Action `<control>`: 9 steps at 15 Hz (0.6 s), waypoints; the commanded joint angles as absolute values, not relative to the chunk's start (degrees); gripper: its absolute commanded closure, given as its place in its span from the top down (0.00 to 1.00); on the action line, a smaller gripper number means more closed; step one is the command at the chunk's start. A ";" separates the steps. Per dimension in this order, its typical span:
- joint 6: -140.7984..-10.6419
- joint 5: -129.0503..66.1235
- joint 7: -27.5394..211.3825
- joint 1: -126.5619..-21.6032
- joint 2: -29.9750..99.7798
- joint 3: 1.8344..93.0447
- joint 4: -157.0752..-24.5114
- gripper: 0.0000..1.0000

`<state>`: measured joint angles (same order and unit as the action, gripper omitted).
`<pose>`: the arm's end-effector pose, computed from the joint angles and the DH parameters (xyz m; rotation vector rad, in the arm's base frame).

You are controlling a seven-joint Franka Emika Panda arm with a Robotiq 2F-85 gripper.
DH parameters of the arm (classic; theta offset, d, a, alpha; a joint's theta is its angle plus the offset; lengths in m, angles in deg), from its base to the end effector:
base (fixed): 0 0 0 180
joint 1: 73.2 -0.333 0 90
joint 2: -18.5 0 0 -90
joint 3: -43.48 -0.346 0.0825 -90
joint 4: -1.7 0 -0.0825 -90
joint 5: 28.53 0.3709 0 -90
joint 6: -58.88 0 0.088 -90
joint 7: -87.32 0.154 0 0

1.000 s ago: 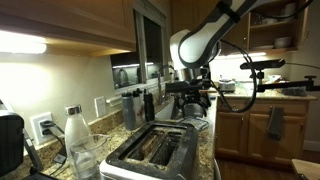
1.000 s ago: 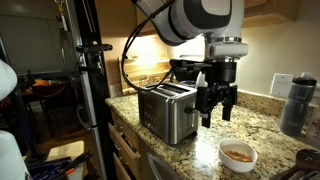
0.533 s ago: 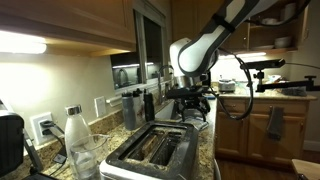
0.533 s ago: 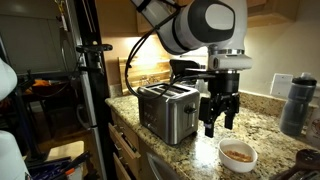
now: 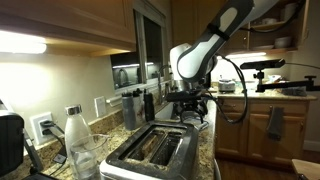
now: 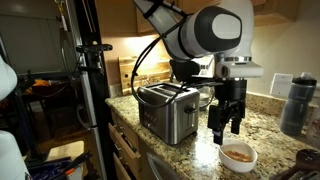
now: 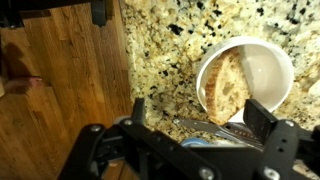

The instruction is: Put the pieces of bread in the toaster

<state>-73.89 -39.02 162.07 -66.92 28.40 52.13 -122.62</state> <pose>0.5280 -0.1503 0.3059 2.2511 -1.9686 0.0864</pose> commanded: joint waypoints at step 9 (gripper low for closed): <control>-74.86 -36.31 155.99 -66.88 36.02 54.13 -114.60 1.00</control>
<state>-74.12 -38.08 158.33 -66.92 34.06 53.64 -116.65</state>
